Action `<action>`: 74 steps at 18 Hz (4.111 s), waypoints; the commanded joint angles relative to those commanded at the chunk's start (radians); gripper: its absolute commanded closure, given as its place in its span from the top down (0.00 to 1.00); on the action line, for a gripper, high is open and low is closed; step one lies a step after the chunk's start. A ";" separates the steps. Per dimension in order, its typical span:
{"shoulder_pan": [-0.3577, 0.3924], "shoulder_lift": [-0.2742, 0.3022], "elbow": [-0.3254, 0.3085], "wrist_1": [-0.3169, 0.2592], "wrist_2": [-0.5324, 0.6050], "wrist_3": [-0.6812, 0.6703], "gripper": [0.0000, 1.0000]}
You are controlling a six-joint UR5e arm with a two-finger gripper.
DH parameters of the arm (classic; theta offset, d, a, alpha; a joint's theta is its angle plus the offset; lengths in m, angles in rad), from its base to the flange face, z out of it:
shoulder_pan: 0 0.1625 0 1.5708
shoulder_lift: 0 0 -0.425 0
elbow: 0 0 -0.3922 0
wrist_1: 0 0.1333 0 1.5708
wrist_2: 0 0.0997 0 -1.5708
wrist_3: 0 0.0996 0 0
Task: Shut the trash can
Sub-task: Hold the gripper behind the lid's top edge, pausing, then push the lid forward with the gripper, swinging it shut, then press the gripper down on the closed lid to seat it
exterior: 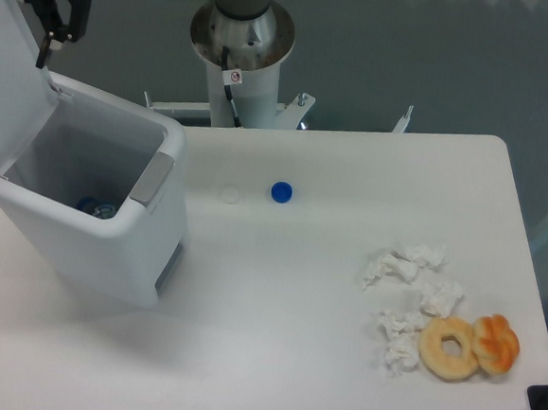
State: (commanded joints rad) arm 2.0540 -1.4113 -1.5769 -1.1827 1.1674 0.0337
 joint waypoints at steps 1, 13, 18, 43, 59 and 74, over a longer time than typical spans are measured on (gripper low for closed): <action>0.000 0.002 0.000 0.000 0.002 0.000 1.00; 0.017 -0.003 -0.002 -0.002 0.054 0.021 1.00; 0.051 -0.002 -0.002 0.003 0.061 0.023 1.00; 0.202 -0.093 -0.028 0.011 0.078 0.135 1.00; 0.224 -0.149 -0.064 0.017 0.081 0.206 1.00; 0.224 -0.172 -0.071 0.017 0.107 0.204 1.00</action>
State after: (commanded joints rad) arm 2.2780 -1.5831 -1.6475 -1.1658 1.2747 0.2378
